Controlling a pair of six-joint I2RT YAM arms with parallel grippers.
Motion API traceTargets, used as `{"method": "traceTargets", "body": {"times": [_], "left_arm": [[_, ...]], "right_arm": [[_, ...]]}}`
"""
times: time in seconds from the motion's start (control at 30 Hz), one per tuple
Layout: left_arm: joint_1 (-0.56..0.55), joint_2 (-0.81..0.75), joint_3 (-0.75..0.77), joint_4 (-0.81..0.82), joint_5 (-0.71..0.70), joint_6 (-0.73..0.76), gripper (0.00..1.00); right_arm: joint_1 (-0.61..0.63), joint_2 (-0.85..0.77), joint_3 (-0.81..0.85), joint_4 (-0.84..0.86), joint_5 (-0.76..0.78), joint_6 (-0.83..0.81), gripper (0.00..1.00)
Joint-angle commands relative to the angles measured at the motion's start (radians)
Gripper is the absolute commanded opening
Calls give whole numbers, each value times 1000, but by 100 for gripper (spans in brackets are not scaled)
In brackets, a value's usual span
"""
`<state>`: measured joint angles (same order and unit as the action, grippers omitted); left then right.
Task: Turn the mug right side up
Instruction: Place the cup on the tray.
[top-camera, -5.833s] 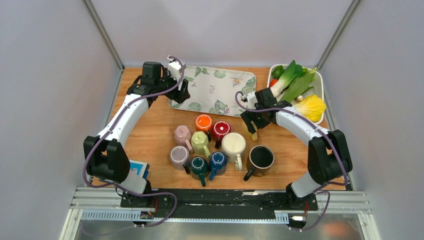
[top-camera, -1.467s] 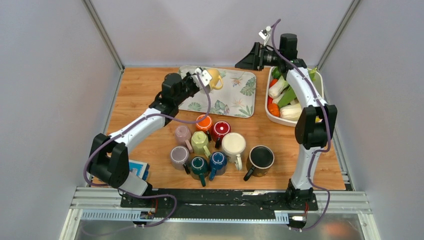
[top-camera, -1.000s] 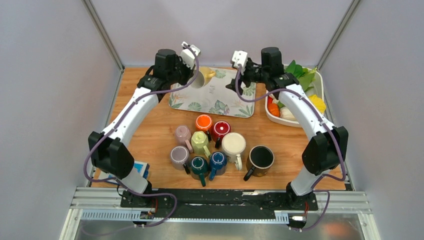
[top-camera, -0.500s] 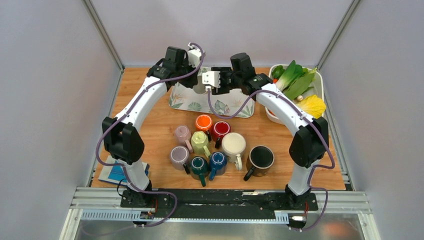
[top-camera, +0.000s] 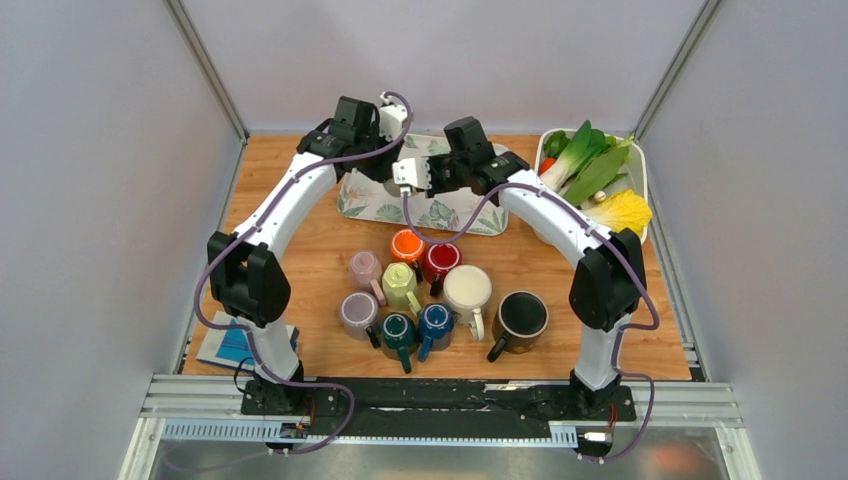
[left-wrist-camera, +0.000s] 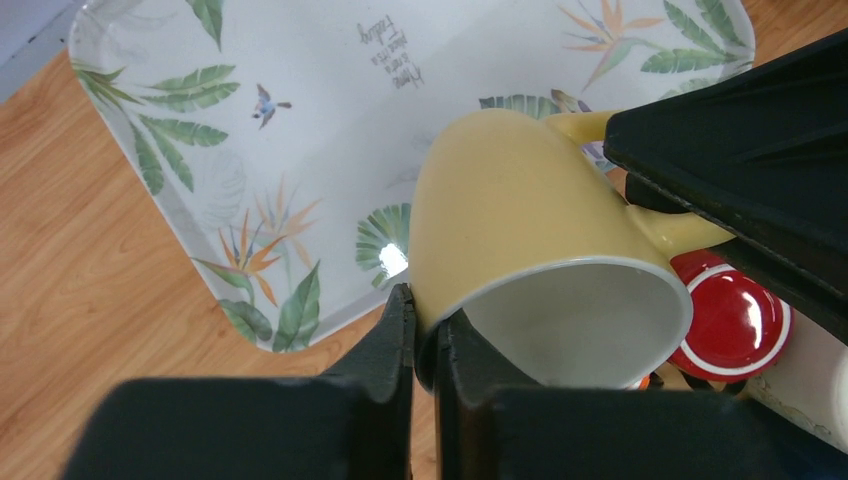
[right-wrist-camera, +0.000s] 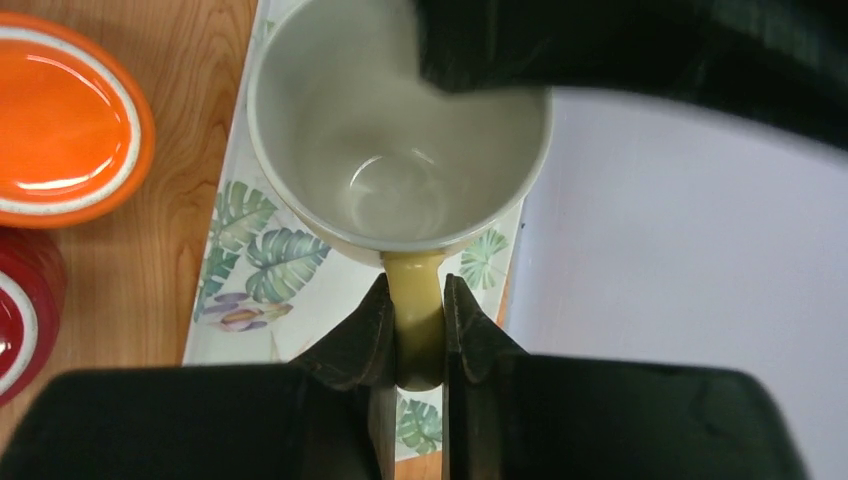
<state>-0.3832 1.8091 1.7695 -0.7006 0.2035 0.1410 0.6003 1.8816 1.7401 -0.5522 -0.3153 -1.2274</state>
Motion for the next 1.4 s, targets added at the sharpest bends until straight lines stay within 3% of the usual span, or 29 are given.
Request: {"method": "traceTargets", "body": {"times": [0.0, 0.2, 0.63, 1.37], "left_arm": [[15, -55, 41, 84, -54, -126, 60], [46, -109, -21, 111, -59, -210, 66], [47, -157, -85, 121, -140, -153, 68], [47, -196, -146, 133, -147, -143, 68]], "right_arm": [[-71, 12, -36, 102, 6, 175, 0], [-203, 61, -30, 248, -48, 474, 0], [-357, 219, 6, 513, 42, 920, 0], [-391, 333, -28, 596, 177, 921, 0]]}}
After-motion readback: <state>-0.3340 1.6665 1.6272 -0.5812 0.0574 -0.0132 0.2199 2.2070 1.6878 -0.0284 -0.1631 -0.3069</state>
